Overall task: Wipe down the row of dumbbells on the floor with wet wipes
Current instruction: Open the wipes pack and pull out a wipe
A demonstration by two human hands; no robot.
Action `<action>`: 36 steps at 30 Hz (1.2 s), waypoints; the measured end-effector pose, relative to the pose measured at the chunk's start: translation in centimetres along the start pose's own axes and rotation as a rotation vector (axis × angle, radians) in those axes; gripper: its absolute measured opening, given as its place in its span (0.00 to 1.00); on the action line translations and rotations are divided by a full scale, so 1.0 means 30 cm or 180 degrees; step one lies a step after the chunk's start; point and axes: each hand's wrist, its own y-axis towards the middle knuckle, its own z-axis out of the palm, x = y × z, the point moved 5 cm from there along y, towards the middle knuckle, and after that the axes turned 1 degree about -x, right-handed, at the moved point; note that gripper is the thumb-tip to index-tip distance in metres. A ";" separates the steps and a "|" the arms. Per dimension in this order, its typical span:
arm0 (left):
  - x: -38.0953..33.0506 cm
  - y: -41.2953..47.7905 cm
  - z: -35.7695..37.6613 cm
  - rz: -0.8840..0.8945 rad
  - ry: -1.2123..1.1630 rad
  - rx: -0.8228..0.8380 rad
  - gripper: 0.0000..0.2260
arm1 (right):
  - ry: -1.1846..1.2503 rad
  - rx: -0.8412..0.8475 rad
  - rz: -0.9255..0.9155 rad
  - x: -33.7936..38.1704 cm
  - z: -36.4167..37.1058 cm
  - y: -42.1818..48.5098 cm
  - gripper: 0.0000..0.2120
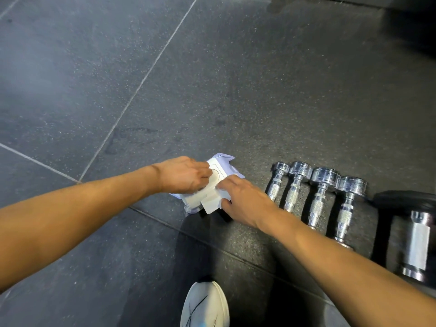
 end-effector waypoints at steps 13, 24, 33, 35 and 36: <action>0.035 0.062 -0.037 -0.0008 -0.0507 0.0566 0.04 | -0.0540 -0.0143 -0.0183 0.041 -0.001 0.019 0.20; 0.040 -0.168 0.082 -0.3252 -0.3271 -0.0234 0.15 | -0.0768 -0.0439 -0.0095 0.098 -0.039 0.147 0.17; -0.050 -0.204 0.135 -0.3689 -0.4083 -0.1043 0.15 | -0.0888 -0.0598 -0.0216 0.172 -0.003 0.198 0.17; -0.049 -0.212 0.144 -0.3708 -0.4190 -0.1087 0.15 | -0.0854 -0.0538 -0.0284 0.172 -0.010 0.192 0.16; -0.051 -0.214 0.146 -0.3714 -0.4202 -0.1085 0.15 | -0.0838 -0.0509 -0.0312 0.174 -0.013 0.184 0.16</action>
